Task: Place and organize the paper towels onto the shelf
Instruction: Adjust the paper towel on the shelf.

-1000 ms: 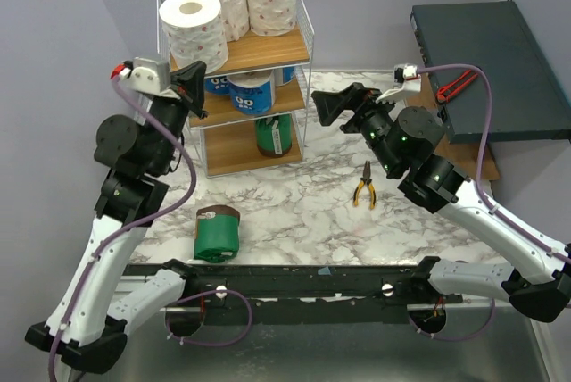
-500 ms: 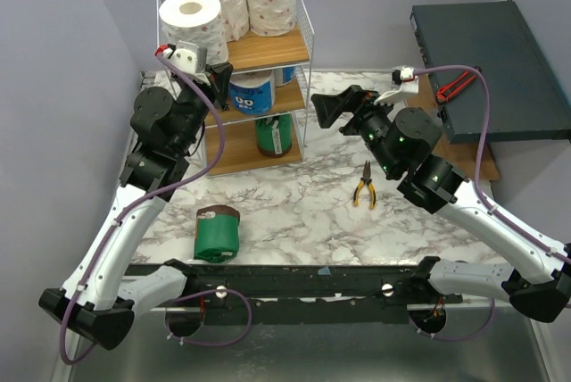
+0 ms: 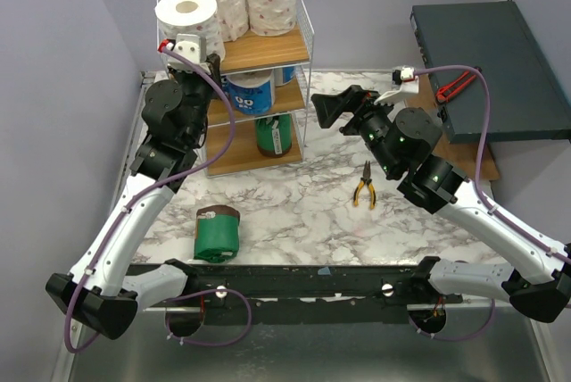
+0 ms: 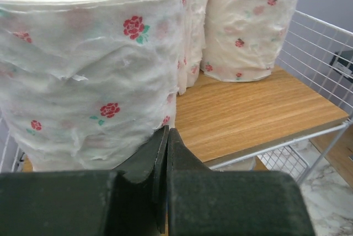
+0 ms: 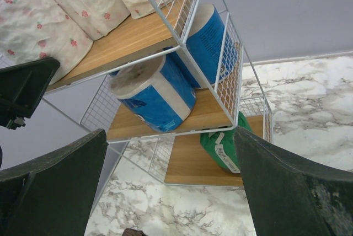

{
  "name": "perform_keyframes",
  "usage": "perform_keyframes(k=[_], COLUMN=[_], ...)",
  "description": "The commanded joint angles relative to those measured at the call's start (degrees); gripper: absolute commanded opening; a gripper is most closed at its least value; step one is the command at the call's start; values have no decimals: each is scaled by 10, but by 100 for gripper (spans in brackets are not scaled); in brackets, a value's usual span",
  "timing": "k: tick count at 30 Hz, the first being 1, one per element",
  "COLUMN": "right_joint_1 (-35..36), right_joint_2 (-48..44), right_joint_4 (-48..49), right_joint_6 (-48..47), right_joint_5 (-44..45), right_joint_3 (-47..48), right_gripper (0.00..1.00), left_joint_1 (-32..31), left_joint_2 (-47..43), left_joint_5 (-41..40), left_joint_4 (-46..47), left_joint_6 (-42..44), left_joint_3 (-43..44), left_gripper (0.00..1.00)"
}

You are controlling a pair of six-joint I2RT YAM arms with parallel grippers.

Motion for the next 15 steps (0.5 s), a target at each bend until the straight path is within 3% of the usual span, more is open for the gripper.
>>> perform_keyframes(k=[1, 8, 15], right_joint_1=[2, 1, 2], right_joint_2=[-3, -11, -13], right_joint_4=[-9, -9, -11], right_joint_6=[-5, -5, -4], right_joint_5=[11, 15, 13], right_joint_3=[-6, -14, -13], right_gripper=[100, 100, 100], left_joint_1=[4, 5, 5], left_joint_2=[0, -1, -33], left_joint_5=[-76, -87, -19], left_joint_4=[41, 43, 43], left_joint_6=[26, 18, -4], left_joint_3=[6, -1, -19], left_gripper=[0, 0, 0])
